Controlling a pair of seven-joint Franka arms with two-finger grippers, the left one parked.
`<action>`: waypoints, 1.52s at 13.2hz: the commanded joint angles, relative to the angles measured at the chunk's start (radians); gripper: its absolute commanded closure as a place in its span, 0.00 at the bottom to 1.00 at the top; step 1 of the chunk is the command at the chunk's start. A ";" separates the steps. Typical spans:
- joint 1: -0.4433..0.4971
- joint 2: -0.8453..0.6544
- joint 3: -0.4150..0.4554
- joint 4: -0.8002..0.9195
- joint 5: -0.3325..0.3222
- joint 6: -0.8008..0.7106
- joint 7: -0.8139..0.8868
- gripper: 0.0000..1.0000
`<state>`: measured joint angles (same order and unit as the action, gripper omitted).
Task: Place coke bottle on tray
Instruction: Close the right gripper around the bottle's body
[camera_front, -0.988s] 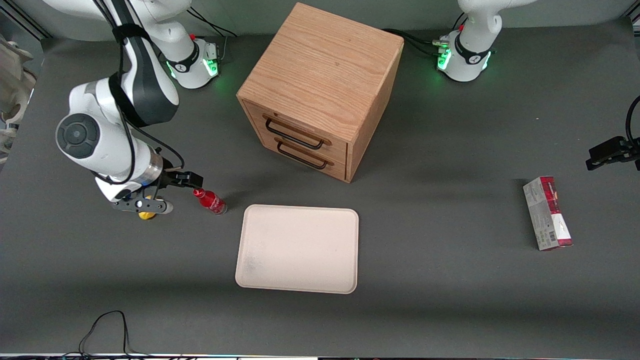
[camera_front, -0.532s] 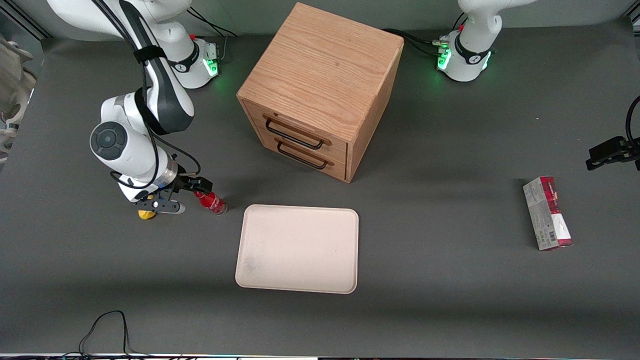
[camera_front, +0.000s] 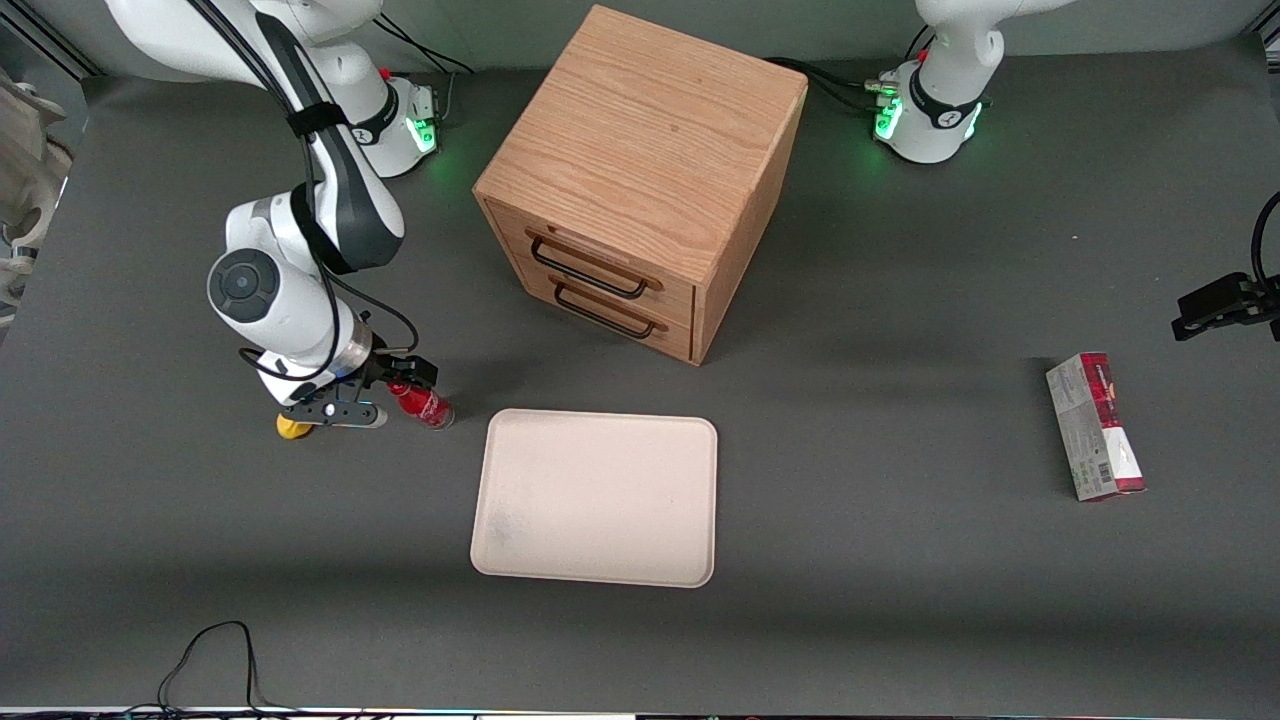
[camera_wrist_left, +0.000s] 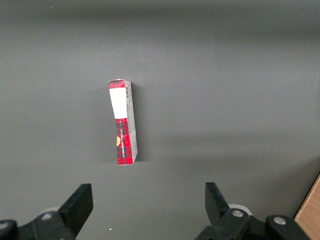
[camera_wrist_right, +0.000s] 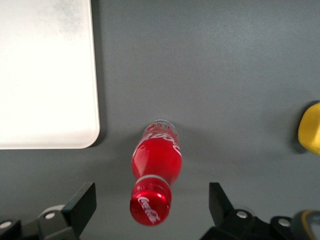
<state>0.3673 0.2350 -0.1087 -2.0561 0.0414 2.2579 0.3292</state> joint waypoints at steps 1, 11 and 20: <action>0.013 0.003 -0.009 -0.002 0.005 0.015 0.013 0.01; 0.005 0.004 -0.020 0.011 0.006 0.006 0.017 1.00; 0.001 0.010 -0.022 0.272 0.017 -0.330 0.048 1.00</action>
<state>0.3670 0.2419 -0.1247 -1.9125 0.0414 2.0825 0.3550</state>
